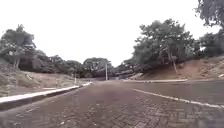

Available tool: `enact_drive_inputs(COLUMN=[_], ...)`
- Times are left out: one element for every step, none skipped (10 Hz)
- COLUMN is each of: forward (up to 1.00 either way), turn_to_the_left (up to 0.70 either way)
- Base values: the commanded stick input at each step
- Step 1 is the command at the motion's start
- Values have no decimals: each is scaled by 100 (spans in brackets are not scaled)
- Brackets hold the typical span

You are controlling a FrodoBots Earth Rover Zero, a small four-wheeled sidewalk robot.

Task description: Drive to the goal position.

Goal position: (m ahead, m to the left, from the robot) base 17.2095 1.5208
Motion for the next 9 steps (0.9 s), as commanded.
enact_drive_inputs(forward=[100, 100, 100, 100, 100, 100, 100, 100, 100], turn_to_the_left=[0, 0, 0, 0, 0, 0, 0, 0, 0])
